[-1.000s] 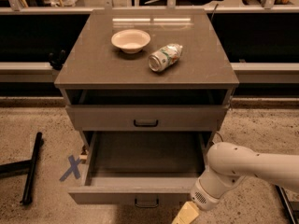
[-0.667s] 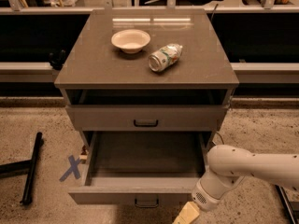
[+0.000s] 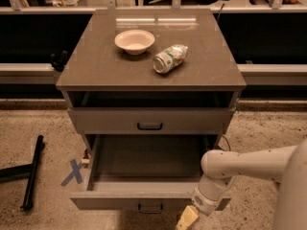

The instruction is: Close middle drawer

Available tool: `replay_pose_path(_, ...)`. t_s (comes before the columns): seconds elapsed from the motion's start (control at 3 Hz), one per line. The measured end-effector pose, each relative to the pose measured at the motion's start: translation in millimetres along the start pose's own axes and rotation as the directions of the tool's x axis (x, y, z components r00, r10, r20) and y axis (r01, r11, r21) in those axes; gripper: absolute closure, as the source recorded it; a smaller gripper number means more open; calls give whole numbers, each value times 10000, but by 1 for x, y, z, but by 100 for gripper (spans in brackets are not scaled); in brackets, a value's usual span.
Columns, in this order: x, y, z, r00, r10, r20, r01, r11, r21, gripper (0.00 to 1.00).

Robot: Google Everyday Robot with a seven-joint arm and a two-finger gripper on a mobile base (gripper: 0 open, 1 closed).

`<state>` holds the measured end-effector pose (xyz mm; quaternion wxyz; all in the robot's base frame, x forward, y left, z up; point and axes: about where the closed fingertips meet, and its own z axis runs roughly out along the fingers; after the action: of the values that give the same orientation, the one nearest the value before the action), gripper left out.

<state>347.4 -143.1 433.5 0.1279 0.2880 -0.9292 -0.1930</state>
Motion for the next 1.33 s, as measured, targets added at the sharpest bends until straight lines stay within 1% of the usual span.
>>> replay_pose_path(0.33,-25,-23,13,9990,357,283,-379,9959,825,49)
replay_pose_path(0.67,-55,-36,6,9883,584,1411,-793,9858,1480,72)
replay_pose_path(1.0,-90,-50,-7,9525,1121,2832,-1639,9723,1666,100)
replay_pose_path(1.33,-90,-50,-7,9525,1121,2832,-1639,9723,1666,100)
